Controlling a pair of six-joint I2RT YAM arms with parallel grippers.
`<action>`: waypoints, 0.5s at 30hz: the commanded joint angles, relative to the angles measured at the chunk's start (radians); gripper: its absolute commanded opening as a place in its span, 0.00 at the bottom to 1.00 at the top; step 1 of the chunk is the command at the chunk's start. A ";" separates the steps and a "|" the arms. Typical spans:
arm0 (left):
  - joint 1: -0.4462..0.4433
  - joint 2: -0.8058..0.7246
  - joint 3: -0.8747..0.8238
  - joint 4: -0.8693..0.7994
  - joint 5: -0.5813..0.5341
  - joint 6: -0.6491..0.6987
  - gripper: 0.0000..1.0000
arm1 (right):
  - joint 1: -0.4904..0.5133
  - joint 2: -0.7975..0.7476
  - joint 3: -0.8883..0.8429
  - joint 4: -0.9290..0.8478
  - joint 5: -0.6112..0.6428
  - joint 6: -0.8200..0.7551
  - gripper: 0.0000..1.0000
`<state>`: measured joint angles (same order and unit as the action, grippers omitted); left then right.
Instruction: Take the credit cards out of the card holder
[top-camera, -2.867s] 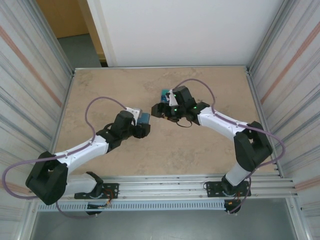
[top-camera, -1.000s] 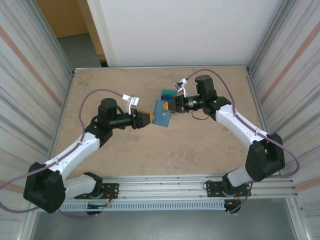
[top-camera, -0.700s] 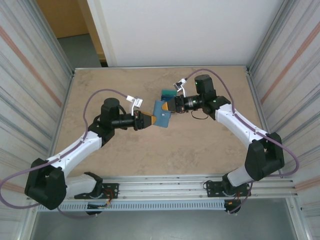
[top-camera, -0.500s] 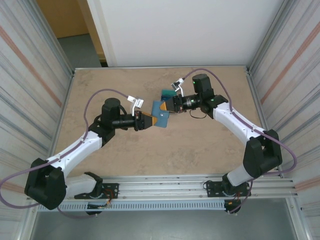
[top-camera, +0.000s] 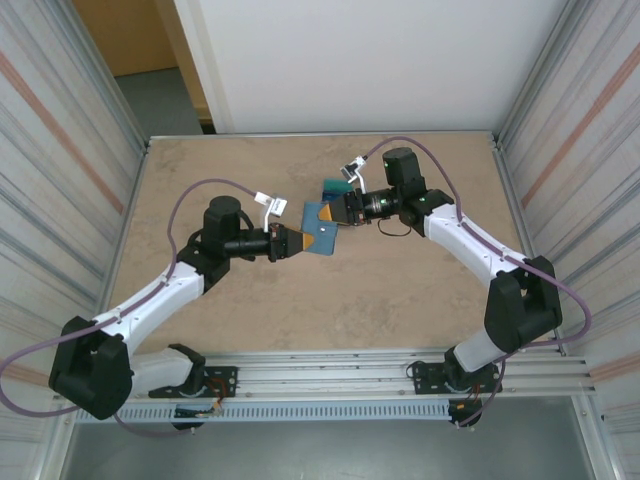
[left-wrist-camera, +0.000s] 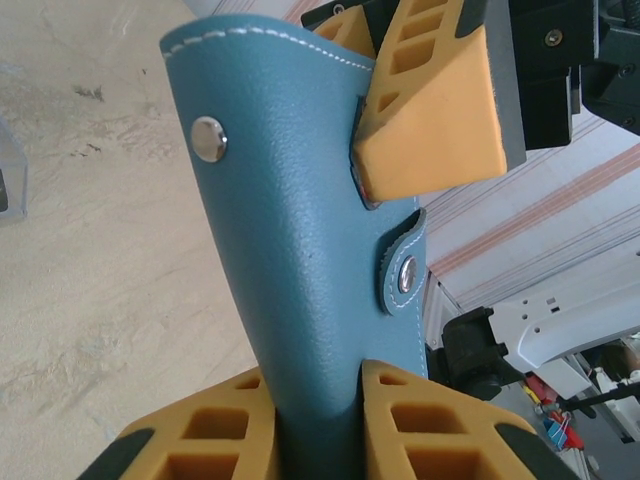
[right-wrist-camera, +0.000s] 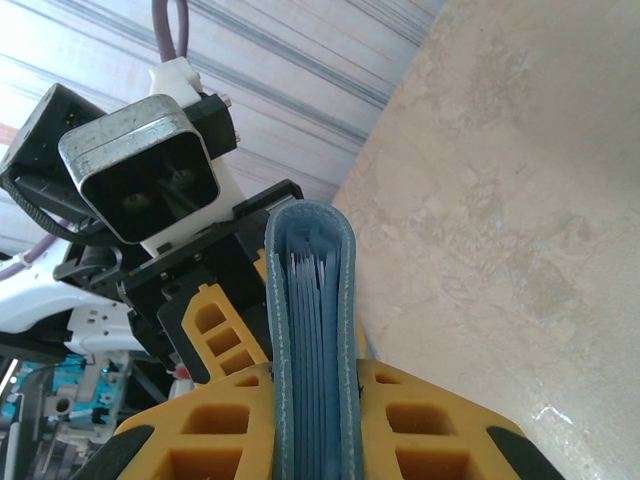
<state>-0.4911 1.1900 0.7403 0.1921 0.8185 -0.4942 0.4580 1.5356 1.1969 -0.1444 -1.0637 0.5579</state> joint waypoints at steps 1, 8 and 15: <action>-0.024 -0.030 -0.007 0.026 0.007 0.040 0.09 | 0.018 -0.003 0.041 -0.024 0.042 -0.013 0.18; -0.039 -0.084 -0.019 -0.066 -0.118 0.104 0.04 | 0.038 -0.042 0.071 -0.194 0.299 -0.057 0.47; -0.057 -0.121 -0.042 -0.114 -0.316 0.115 0.00 | 0.133 -0.118 0.104 -0.383 0.802 -0.037 0.53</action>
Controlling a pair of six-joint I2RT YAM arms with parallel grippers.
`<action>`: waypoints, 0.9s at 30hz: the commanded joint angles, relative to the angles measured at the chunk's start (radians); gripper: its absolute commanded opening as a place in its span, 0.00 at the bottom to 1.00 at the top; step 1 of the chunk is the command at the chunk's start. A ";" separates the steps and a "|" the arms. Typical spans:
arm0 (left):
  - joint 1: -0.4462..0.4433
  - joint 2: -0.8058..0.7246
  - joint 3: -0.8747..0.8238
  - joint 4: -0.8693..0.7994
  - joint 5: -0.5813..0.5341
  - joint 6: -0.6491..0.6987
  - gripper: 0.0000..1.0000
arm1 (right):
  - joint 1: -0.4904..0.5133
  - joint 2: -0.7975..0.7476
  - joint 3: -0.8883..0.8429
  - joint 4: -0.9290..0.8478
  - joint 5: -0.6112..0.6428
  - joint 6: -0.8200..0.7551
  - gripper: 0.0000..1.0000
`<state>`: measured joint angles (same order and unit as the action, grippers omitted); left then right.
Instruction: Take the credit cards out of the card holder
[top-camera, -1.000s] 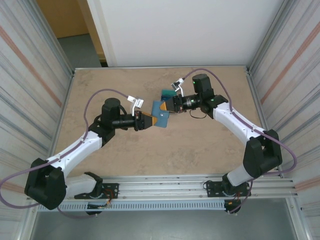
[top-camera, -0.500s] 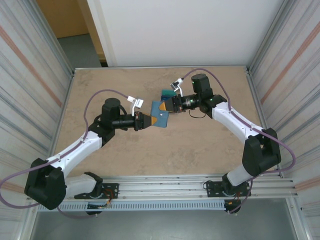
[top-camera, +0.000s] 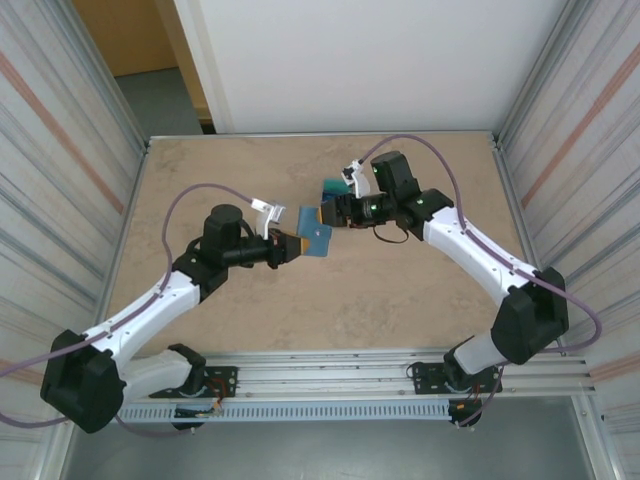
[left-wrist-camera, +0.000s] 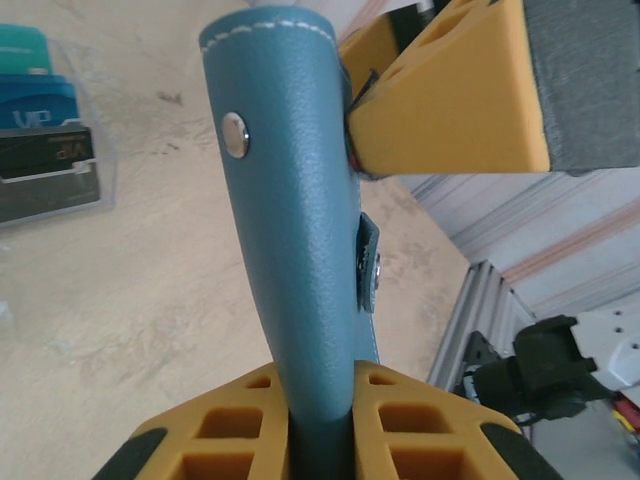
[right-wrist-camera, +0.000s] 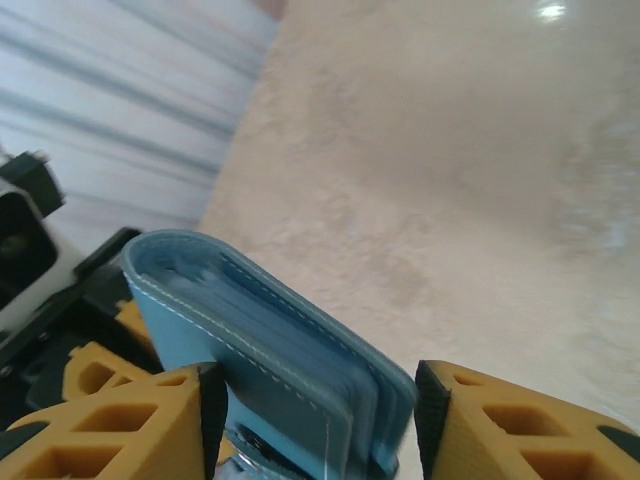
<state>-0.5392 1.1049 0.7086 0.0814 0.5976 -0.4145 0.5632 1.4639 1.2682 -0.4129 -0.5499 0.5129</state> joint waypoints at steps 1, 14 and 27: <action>-0.010 -0.035 -0.014 -0.002 -0.112 0.029 0.00 | 0.044 -0.052 0.031 -0.128 0.335 0.024 0.52; -0.022 0.011 -0.031 0.027 -0.215 -0.021 0.00 | 0.249 0.012 0.087 -0.151 0.564 0.177 0.40; -0.028 0.022 -0.037 0.053 -0.217 -0.037 0.00 | 0.264 0.120 0.135 -0.068 0.495 0.208 0.38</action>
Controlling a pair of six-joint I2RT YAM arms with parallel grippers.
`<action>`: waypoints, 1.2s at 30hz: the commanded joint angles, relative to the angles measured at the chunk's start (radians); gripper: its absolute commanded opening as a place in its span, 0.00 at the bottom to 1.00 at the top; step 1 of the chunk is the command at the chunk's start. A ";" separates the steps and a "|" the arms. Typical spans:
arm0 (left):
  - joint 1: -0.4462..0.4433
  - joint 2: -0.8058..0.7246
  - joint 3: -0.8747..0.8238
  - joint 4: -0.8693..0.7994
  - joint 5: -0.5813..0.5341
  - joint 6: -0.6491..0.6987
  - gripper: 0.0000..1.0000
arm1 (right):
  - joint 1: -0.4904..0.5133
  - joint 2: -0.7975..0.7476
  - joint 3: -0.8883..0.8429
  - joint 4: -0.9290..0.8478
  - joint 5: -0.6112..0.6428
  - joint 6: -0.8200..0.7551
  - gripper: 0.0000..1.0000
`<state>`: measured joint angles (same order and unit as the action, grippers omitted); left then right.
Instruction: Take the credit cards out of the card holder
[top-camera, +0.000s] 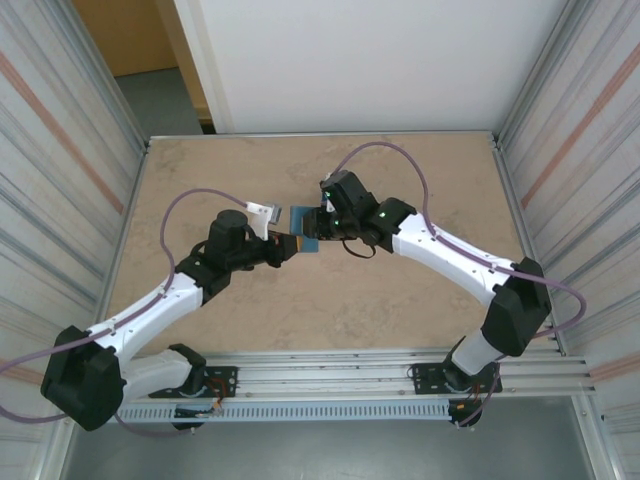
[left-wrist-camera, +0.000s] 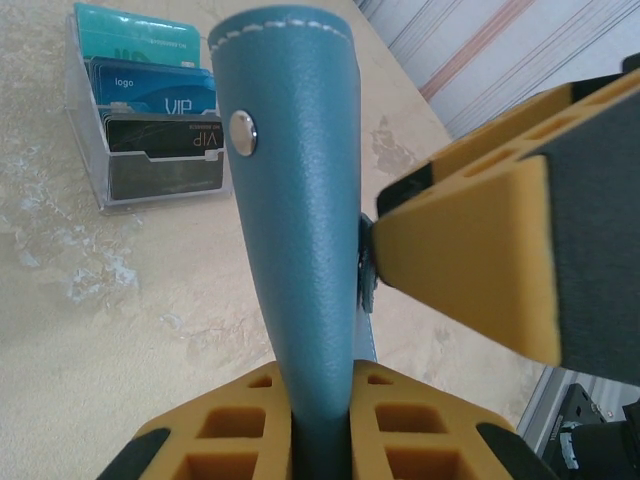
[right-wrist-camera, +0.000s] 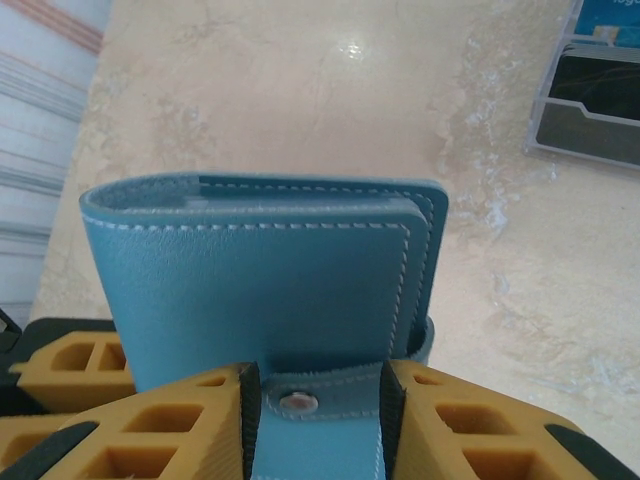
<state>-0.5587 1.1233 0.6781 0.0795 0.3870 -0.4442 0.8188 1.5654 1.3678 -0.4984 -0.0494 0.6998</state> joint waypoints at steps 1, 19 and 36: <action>-0.009 0.006 -0.007 0.058 -0.005 -0.007 0.00 | 0.010 0.023 0.036 0.020 -0.008 0.021 0.38; -0.012 0.016 0.001 0.114 -0.003 -0.022 0.00 | 0.010 0.046 0.031 -0.025 0.009 0.011 0.34; -0.013 0.002 -0.004 0.099 -0.041 -0.023 0.00 | -0.015 -0.016 -0.014 -0.036 0.057 0.001 0.07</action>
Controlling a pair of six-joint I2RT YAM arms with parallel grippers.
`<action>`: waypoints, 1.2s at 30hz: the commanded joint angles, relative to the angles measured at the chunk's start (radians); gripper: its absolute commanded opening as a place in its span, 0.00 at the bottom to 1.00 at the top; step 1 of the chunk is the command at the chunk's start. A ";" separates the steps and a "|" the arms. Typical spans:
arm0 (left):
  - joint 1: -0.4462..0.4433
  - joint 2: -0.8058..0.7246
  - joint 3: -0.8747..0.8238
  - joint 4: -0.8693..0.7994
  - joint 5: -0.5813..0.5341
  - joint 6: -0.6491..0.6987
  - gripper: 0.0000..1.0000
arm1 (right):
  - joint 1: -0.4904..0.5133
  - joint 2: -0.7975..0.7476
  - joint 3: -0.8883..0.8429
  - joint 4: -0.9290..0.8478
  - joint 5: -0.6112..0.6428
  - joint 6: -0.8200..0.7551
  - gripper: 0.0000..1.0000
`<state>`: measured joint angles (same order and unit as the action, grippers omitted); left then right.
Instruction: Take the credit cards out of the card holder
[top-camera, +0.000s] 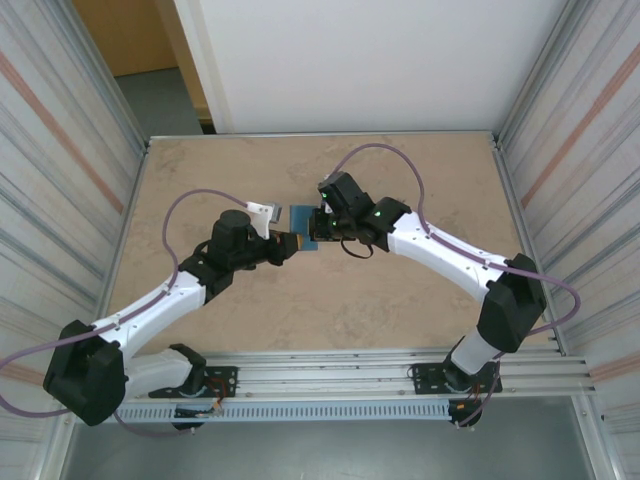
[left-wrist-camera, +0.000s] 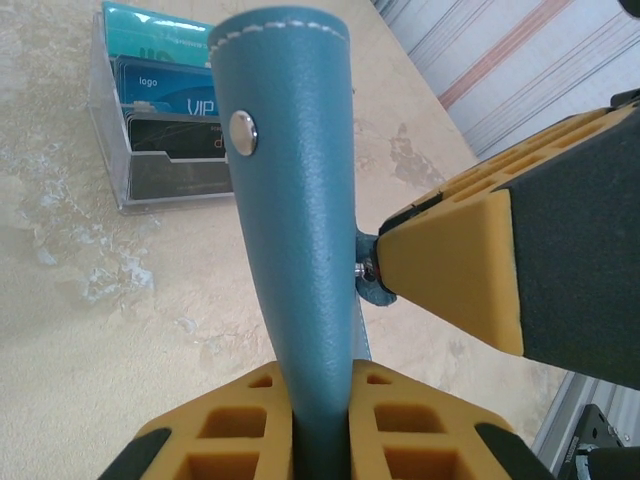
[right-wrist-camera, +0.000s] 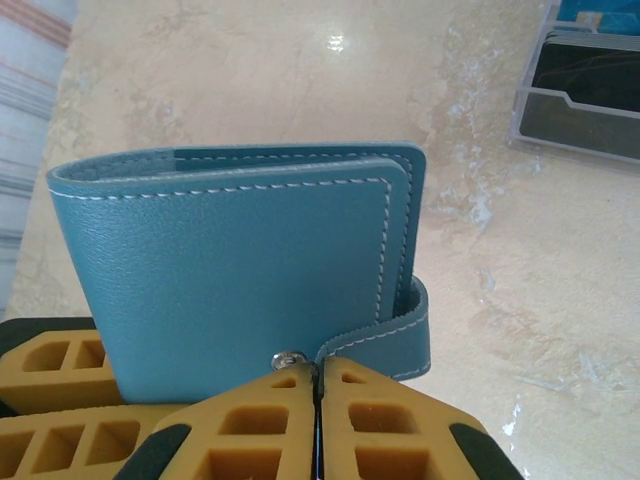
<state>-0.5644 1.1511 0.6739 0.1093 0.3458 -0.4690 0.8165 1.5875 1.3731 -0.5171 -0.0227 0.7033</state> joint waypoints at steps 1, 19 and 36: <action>-0.007 -0.027 0.000 0.067 -0.004 0.003 0.00 | -0.016 -0.045 -0.025 -0.013 0.029 -0.002 0.06; -0.005 -0.069 0.047 -0.031 0.062 0.139 0.00 | -0.083 -0.294 -0.247 0.201 -0.029 -0.109 0.38; 0.028 -0.069 0.086 -0.013 0.242 0.194 0.00 | -0.119 -0.357 -0.266 0.253 -0.169 -0.180 0.67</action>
<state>-0.5533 1.1110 0.7200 0.0494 0.5285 -0.2844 0.7082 1.2369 1.0893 -0.2623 -0.1879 0.5400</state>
